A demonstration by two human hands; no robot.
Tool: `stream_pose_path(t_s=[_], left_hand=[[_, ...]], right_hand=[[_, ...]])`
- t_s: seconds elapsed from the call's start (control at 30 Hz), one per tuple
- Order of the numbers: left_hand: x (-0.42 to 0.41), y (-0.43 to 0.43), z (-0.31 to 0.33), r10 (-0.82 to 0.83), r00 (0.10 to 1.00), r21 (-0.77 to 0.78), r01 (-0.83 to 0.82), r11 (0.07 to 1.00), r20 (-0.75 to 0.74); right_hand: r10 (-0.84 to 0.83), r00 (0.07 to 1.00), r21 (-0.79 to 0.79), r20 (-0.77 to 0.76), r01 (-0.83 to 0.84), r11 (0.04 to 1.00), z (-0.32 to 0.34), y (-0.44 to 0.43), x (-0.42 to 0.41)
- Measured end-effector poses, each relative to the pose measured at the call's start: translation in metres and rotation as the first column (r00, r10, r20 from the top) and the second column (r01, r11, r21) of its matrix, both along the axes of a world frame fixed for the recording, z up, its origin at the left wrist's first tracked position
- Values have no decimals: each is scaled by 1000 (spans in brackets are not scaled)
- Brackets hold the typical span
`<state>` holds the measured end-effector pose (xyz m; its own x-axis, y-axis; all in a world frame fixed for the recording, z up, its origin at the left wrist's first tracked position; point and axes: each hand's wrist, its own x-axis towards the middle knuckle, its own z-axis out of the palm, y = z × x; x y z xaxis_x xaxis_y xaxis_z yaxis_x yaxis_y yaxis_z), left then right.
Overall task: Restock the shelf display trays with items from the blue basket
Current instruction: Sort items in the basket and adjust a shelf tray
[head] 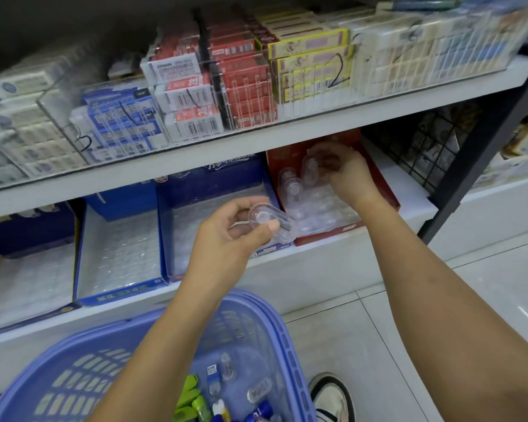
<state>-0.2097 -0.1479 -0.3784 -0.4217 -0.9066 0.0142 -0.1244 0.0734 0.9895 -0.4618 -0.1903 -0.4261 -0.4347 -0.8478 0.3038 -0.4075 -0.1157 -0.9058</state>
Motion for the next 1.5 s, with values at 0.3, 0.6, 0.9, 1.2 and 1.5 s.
stream_pose_path(t_s=[0.3, 0.6, 0.9, 1.2, 1.5], left_hand=[[-16, -8, -1, 26, 999, -109, -23, 994, 27], [-44, -28, 4, 116, 989, -270, -87, 959, 93], [-97, -62, 11, 179, 925, -492, 10, 870, 335], [-155, -87, -16, 56, 865, -580, 284, 763, 498], [-173, -112, -23, 117, 782, -616, 378, 691, 612]], right_hand=[[-11, 990, 55, -138, 19, 998, 2, -2, -6], [12, 951, 152, -308, 36, 988, -2, 2, 0], [17, 931, 393, -366, 138, 909, 24, 12, -24], [282, 732, 681, -621, 325, 656, 30, 31, -20], [239, 762, 633, -602, 273, 725, 21, 36, -29]])
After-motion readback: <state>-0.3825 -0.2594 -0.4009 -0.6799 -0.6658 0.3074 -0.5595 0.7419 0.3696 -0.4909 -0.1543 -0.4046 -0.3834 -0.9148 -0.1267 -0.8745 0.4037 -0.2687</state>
